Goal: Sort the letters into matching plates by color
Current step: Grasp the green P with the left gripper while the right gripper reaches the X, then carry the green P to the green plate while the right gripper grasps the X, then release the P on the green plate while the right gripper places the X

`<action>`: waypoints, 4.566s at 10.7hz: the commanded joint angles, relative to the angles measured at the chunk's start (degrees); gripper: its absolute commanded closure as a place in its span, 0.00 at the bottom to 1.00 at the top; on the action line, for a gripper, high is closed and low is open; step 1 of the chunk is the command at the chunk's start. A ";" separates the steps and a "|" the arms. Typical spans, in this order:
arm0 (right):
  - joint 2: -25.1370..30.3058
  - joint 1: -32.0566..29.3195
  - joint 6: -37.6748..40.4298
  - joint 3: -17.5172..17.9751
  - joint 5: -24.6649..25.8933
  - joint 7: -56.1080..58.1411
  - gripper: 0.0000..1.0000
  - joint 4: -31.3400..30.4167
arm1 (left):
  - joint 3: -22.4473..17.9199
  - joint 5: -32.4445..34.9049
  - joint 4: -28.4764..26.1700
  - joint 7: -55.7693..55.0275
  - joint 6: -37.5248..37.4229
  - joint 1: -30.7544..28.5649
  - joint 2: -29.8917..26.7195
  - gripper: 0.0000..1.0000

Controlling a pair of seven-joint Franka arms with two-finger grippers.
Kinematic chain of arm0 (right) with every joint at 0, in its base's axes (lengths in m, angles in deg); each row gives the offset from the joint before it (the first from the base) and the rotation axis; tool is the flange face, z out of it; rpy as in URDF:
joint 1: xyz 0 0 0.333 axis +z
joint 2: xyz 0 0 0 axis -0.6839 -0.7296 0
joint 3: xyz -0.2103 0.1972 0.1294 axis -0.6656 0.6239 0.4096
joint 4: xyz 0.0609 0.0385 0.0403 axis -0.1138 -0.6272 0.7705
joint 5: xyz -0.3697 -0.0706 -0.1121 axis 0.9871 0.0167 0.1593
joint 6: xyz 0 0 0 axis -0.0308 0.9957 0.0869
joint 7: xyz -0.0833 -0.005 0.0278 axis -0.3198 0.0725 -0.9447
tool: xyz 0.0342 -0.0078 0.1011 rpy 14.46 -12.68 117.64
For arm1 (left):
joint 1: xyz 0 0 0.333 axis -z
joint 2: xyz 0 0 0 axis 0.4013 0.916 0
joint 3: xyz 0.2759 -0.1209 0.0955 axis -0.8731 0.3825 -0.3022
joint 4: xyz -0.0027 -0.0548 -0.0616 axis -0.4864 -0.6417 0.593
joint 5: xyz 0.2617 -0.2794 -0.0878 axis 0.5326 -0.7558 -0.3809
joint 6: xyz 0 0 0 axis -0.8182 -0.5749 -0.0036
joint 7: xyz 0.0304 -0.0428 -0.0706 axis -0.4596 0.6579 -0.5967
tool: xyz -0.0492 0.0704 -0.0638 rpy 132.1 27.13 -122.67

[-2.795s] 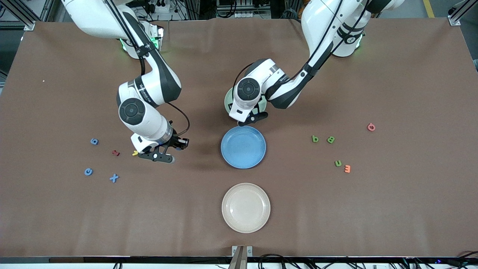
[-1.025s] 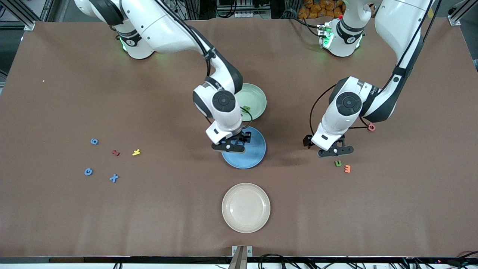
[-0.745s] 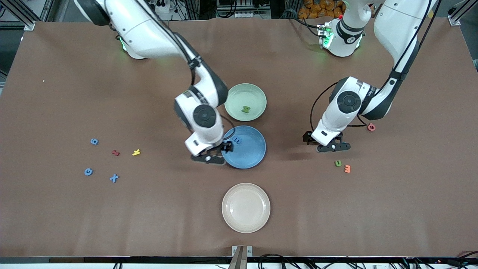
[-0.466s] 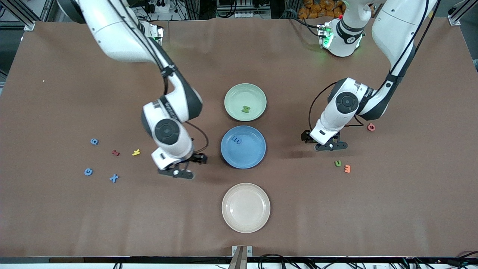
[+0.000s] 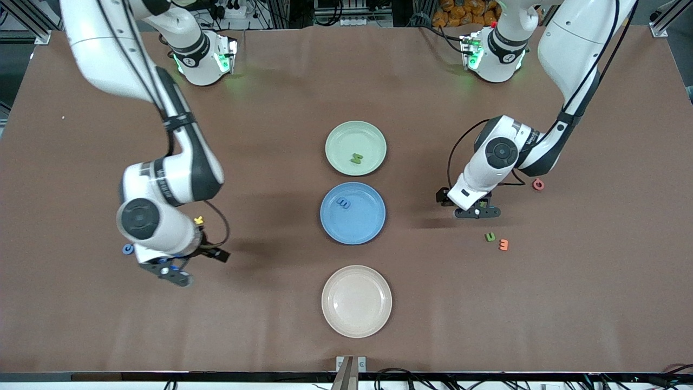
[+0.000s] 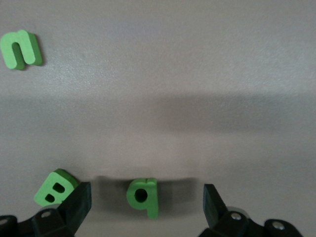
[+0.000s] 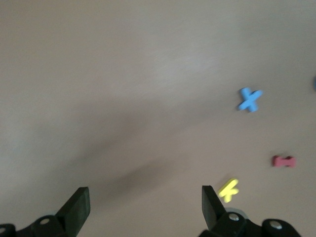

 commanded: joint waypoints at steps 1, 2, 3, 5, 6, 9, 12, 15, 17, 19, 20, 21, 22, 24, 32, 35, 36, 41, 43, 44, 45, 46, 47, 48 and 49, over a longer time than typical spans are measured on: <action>2.27 -6.36 -0.43 -0.84 -3.08 -1.82 0.00 -3.12 | 0.70 1.73 -0.62 1.38 0.95 -1.35 0.28 0.00; 1.92 -8.11 -0.61 -1.02 -4.22 -1.91 0.00 -3.12 | 0.70 1.65 -0.70 1.21 0.86 -1.35 0.28 0.00; 1.66 -9.44 -1.05 -1.19 -5.88 -1.91 0.00 -3.38 | 0.78 1.65 -0.70 1.30 0.86 -1.35 0.28 0.15; 1.65 -10.76 -6.29 -1.55 -6.07 -1.74 0.00 -7.67 | 0.70 1.65 -0.96 1.38 0.86 -1.35 0.28 0.32; 1.57 -11.20 -9.54 -1.55 -6.07 -1.74 0.00 -9.35 | 0.78 1.65 -1.05 1.39 0.86 -1.35 0.28 0.35; 0.60 -12.35 -14.75 -1.55 -6.16 -1.30 0.00 -12.43 | 0.78 1.65 -0.97 1.30 0.86 -1.26 0.28 0.80; -0.97 -13.14 -20.20 -1.55 -6.07 -1.21 0.00 -14.99 | 1.57 1.65 -0.62 1.03 0.86 -1.09 -0.25 1.00; -1.68 -13.32 -24.41 -1.55 -6.07 -1.21 0.00 -17.18 | 6.74 0.59 0.52 -0.45 -0.27 -1.18 -1.74 1.00; -2.74 -13.40 -26.27 -1.55 -6.07 -1.21 0.00 -17.36 | 12.27 -0.11 3.23 -6.93 -2.99 -1.18 -1.83 1.00; -3.00 -13.49 -26.89 -1.55 -6.07 -1.12 0.12 -17.45 | 16.32 -1.34 7.10 -13.08 -7.82 -0.04 -1.31 1.00; -3.18 -13.58 -26.89 -1.55 -5.99 -0.86 0.25 -17.45 | 17.38 -1.34 7.47 -16.86 -8.10 1.45 -1.22 1.00; -3.44 -13.58 -26.98 -1.55 -5.99 -0.60 0.38 -17.36 | 17.48 -1.34 7.47 -20.11 -8.10 3.55 -1.22 1.00; -3.70 -13.58 -27.59 -1.55 -5.90 -0.59 0.41 -17.36 | 17.48 -1.34 7.64 -23.80 -8.10 5.83 -0.52 1.00; -4.06 -13.49 -28.64 -1.46 -5.99 -0.59 0.48 -17.36 | 17.40 -1.34 9.66 -29.96 -8.10 9.88 1.59 1.00; -5.20 -12.61 -29.44 -1.37 -5.55 5.88 0.80 -17.27 | 13.27 -0.38 16.34 -43.18 -7.93 21.32 9.06 0.34; -3.89 -12.26 -25.43 -1.02 -5.63 11.44 0.80 -14.83 | 12.82 0.06 16.52 -43.09 -7.93 20.71 9.16 0.00; -3.36 -11.48 -21.22 -0.93 -5.55 11.88 0.80 -12.64 | 11.87 0.59 16.52 -43.09 -8.01 20.45 8.37 0.00; -0.81 -2.79 -13.03 -0.84 -5.28 12.85 0.80 -7.97 | 11.33 4.28 14.77 -28.47 -17.31 8.79 0.73 0.00; -0.89 3.70 -9.77 -0.93 -5.28 12.77 0.80 -5.42 | 11.42 4.37 13.46 -18.35 -17.95 2.02 -0.77 0.00; -1.07 6.69 -9.49 -0.84 -5.37 12.68 0.80 -4.97 | 11.33 4.37 13.27 -13.26 -17.95 -1.49 -0.17 0.00; -1.16 9.85 -9.40 -0.84 -5.63 12.42 0.79 -4.88 | 11.33 5.15 13.36 -7.55 -17.77 -4.75 0.27 0.00; -1.33 12.32 -9.32 -0.84 -5.90 12.15 0.78 -4.10 | 11.33 7.25 13.88 -3.23 -17.51 -7.65 1.67 0.00; -1.51 15.04 -8.79 -0.76 -5.81 11.80 0.78 -3.74 | 11.33 9.10 14.06 -1.62 -16.20 -10.73 3.60 0.00; -1.60 16.29 -7.48 -0.58 -5.90 11.63 0.78 -3.39 | 11.24 11.29 14.06 -1.52 -13.23 -12.84 5.44 0.00; -1.86 17.61 -7.12 0.38 -5.90 11.62 0.78 -2.78 | 11.24 14.53 14.06 -1.43 -11.63 -14.43 7.12 0.00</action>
